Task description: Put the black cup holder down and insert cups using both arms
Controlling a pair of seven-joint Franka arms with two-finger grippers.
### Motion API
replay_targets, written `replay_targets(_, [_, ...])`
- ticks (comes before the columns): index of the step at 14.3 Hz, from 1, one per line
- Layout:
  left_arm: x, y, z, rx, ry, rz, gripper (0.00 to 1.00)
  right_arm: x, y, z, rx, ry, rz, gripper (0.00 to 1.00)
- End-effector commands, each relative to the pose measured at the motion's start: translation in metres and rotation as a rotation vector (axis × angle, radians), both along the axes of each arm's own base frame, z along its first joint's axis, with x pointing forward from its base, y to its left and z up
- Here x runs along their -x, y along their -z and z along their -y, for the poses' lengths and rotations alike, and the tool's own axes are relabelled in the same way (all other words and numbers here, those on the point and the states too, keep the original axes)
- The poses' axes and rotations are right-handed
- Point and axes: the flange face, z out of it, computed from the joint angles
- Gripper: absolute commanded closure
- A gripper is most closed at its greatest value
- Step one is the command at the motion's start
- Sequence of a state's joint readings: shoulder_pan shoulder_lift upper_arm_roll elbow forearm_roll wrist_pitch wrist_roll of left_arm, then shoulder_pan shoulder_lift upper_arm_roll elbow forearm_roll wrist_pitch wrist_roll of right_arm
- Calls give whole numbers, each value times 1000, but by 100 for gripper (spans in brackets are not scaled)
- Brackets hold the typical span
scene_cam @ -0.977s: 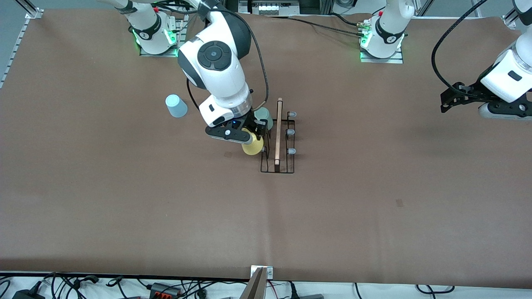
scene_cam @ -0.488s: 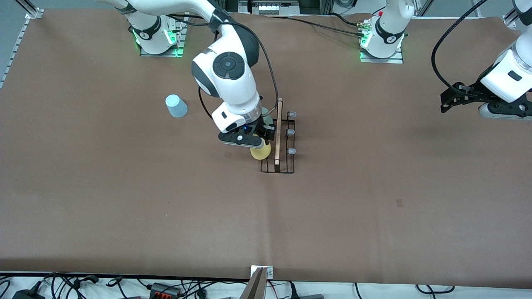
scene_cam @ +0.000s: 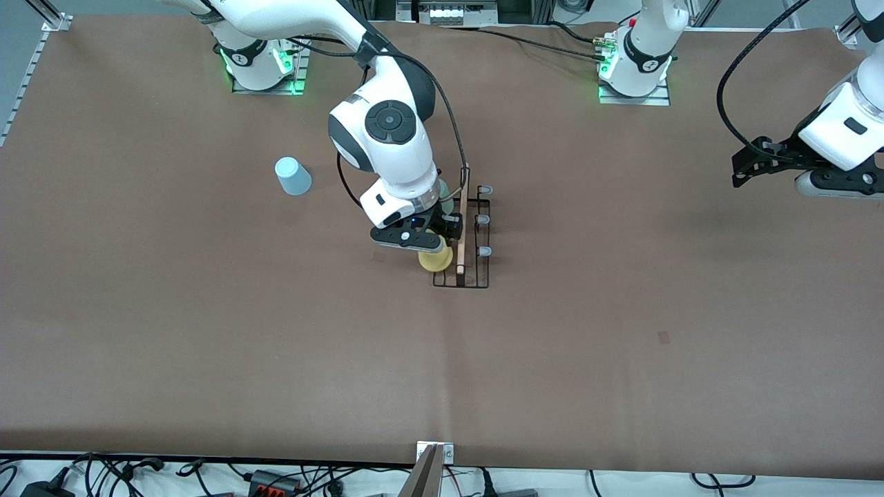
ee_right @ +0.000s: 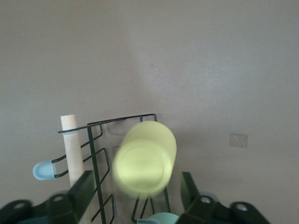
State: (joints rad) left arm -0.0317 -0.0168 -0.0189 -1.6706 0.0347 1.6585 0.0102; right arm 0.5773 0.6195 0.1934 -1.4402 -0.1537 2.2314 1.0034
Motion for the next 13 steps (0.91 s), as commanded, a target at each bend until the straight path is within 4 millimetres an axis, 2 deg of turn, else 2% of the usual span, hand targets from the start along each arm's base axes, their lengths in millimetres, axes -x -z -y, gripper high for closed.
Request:
replay_targets(1, [4, -7, 1, 13, 18, 5, 0, -7, -10, 1, 3, 1, 23, 0])
replay_targets(2, [4, -7, 1, 13, 18, 3, 0, -11, -20, 7, -3, 11, 29, 0])
replay_targets(3, [4, -7, 2, 13, 21, 5, 0, -20, -35, 21, -14, 32, 43, 0])
replay_targets(4, [4, -7, 1, 13, 19, 5, 0, -29, -51, 47, -3, 65, 41, 0])
replay_targets(6, [4, -7, 2, 13, 21, 5, 0, -40, -88, 116, 56, 72, 30, 0])
replay_targets(9, [4, -7, 2, 13, 21, 3, 0, -52, -141, 232, 131, 16, 18, 0])
replay_targets(13, [4, -7, 2, 13, 21, 5, 0, -59, -197, 384, 142, -9, -44, 0])
